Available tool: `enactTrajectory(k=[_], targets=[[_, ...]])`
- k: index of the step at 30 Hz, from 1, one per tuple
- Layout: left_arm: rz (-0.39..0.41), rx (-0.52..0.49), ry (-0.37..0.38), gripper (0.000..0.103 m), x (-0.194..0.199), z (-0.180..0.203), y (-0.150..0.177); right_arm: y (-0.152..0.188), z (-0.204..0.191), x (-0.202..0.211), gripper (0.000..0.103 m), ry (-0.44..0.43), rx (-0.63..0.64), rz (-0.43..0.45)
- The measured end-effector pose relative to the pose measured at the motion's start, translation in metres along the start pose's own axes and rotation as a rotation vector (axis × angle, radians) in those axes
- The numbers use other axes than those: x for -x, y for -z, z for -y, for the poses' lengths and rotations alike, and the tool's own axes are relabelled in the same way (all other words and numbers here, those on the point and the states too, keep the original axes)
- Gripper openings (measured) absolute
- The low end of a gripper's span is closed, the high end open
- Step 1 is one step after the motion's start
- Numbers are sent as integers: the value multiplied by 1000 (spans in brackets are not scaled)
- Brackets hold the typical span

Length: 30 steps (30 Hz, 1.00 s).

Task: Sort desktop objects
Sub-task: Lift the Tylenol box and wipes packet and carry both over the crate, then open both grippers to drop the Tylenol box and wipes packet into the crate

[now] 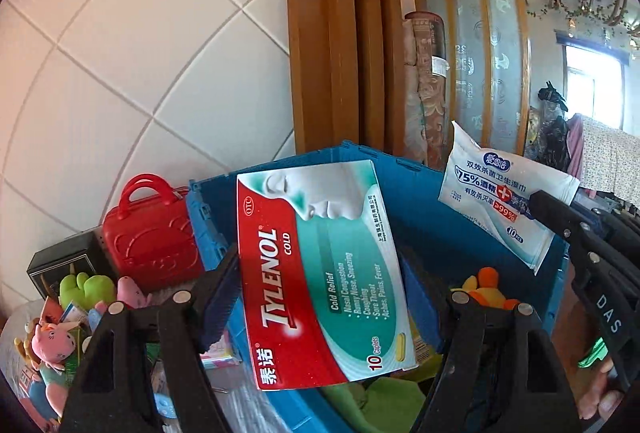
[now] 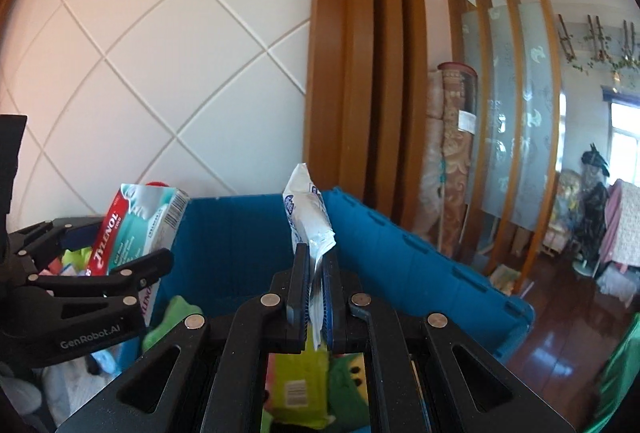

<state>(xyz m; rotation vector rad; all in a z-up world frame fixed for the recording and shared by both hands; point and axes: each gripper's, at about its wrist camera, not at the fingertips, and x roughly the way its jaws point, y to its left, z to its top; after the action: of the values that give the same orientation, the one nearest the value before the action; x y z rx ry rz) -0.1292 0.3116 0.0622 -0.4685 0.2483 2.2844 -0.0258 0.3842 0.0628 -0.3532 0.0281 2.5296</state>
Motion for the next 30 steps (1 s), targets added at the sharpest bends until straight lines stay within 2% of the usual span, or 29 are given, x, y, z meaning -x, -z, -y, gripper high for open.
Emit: enactTrajectory(k=[8,11,14,16,19,21,27,30], targets=[[-63,-33,-8,76,-18,30,-3,17,43,-34,6,12,-17,-75],[-85,-37,-34,91,-20,32,-3,23,51,-44,10,33,-20,-97],[-85,-32,-38,100,-17,31,-1,26,57,-47,38,40,-40,-96],[-86,-15,-29,101,-12,30,0,26,59,-45,78,42,-46,-78],[-75,-5,-41,101,-4,25,1,25,58,-37,96,36,-46,-50],[-65,-4,-57,101,4,24,3,24,56,-33,103,22,-49,-44],[-15,37,-83,101,47,11,12,26,46,-15,103,-7,-62,-61],[-2,59,-122,101,71,5,17,28,34,4,103,-37,-50,-65]])
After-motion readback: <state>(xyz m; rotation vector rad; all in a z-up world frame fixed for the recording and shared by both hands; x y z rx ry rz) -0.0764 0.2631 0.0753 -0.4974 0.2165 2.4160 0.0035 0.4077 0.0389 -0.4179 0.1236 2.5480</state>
